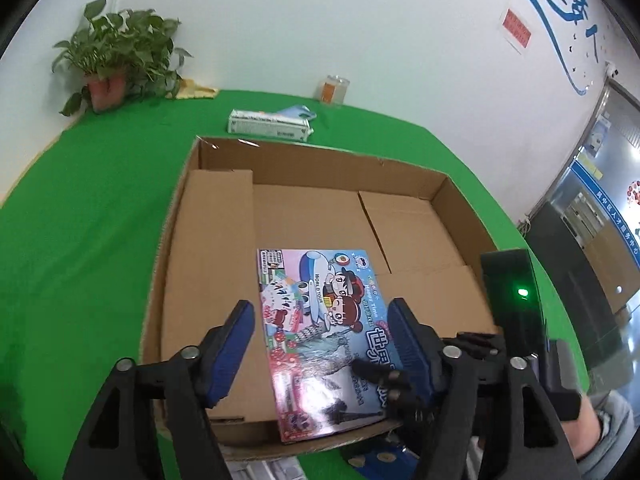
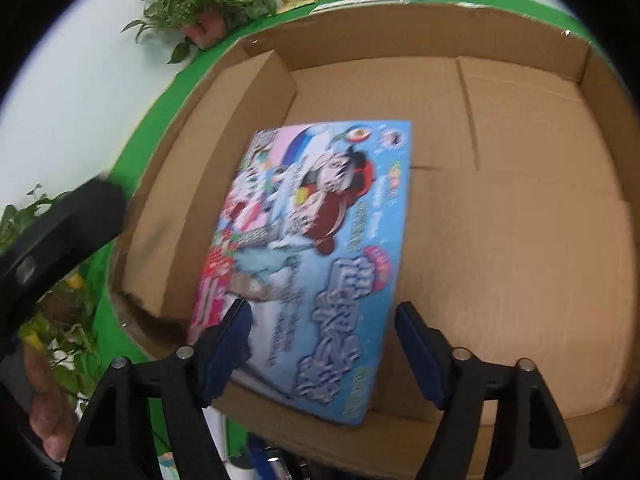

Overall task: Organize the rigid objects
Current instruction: 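Lower the board-game box flat into the box and open the left gripper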

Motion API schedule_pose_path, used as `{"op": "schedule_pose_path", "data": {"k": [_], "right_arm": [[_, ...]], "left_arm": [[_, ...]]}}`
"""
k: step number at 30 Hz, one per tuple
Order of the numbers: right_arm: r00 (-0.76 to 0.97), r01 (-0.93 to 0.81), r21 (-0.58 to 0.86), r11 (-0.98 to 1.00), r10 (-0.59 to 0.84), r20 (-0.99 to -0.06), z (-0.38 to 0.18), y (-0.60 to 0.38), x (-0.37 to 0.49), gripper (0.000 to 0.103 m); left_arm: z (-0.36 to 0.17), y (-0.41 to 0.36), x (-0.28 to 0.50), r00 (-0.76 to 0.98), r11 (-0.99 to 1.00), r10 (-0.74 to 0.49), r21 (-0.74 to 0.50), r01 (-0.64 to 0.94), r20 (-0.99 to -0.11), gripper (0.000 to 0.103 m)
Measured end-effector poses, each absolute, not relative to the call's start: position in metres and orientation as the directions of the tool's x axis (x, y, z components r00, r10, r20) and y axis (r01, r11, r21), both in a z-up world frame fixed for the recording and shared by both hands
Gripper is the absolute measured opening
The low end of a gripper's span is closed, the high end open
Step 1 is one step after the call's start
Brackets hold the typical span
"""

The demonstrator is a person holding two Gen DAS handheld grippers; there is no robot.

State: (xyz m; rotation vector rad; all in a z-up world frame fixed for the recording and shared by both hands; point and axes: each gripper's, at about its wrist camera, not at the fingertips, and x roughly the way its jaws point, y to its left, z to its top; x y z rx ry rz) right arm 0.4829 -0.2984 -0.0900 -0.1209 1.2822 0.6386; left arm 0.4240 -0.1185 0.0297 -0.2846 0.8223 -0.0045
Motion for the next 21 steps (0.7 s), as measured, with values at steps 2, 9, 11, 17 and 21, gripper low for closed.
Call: {"op": "schedule_pose_path", "data": {"k": [2, 9, 11, 17, 21], "right_arm": [[0.138, -0.51, 0.257, 0.821, 0.373, -0.918, -0.09, -0.296, 0.486, 0.049], [0.256, -0.51, 0.192, 0.839, 0.36, -0.897, -0.071, -0.313, 0.472, 0.066], [0.352, -0.503, 0.176, 0.846, 0.387, -0.852, -0.051, -0.327, 0.455, 0.089], [0.508, -0.47, 0.061, 0.88, 0.327, -0.796, -0.025, -0.363, 0.411, 0.09], [0.569, -0.449, 0.039, 0.893, 0.319, -0.758, -0.018, -0.38, 0.389, 0.066]], "left_arm": [[0.03, -0.116, 0.409, 0.701, 0.962, -0.093, -0.246, -0.121, -0.708, 0.074], [0.03, -0.119, 0.373, 0.773, 0.969, -0.031, -0.208, -0.132, -0.633, 0.081], [0.038, -0.124, 0.359, 0.813, 0.975, 0.013, -0.174, -0.14, -0.582, 0.102], [0.046, -0.143, 0.341, 0.844, 0.979, 0.077, -0.119, -0.164, -0.53, 0.102], [0.043, -0.154, 0.338, 0.832, 0.985, 0.009, -0.138, -0.103, -0.554, 0.029]]}}
